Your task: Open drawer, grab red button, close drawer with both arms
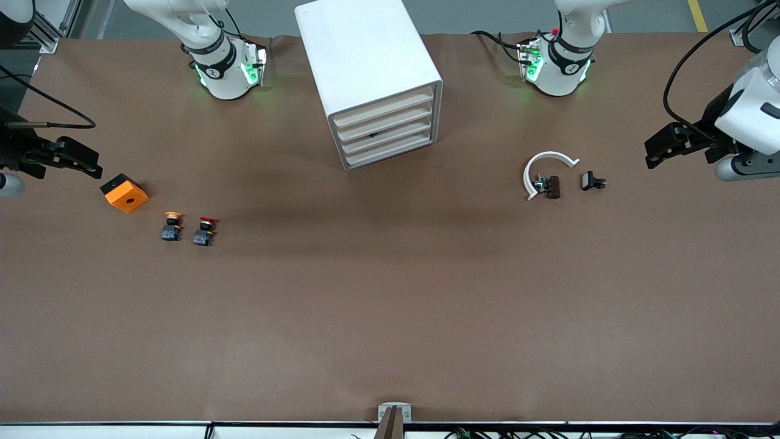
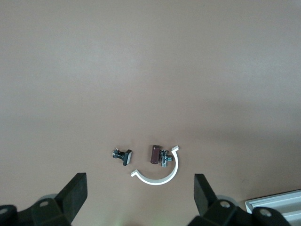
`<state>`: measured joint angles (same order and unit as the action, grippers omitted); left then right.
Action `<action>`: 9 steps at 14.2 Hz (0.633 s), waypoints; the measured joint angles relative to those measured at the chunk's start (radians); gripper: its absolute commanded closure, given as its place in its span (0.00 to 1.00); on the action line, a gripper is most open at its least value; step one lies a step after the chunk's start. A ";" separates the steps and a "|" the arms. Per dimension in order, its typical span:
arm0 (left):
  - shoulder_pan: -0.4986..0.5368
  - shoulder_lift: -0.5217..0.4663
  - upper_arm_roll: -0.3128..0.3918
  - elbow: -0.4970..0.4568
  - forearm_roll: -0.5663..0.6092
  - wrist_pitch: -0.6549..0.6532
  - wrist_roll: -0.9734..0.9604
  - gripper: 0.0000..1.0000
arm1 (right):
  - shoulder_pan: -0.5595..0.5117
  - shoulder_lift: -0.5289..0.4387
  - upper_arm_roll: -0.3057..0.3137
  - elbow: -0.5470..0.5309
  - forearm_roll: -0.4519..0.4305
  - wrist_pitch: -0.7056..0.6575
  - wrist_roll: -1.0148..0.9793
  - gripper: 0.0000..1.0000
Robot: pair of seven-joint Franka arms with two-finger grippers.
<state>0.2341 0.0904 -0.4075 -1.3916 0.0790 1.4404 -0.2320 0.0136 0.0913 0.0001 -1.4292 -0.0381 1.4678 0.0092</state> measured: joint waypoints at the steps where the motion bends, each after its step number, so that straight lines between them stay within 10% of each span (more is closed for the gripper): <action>1: -0.033 -0.007 0.045 -0.012 -0.012 0.002 0.000 0.00 | 0.000 0.000 0.000 0.000 0.000 0.000 0.000 0.00; 9: -0.293 -0.082 0.360 -0.133 -0.042 0.047 0.001 0.00 | 0.001 0.003 0.003 0.001 0.000 0.000 0.000 0.00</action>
<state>-0.0587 0.0084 -0.0476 -1.5249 0.0374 1.4877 -0.2314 0.0143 0.0939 0.0027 -1.4283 -0.0381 1.4677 0.0092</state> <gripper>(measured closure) 0.000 0.000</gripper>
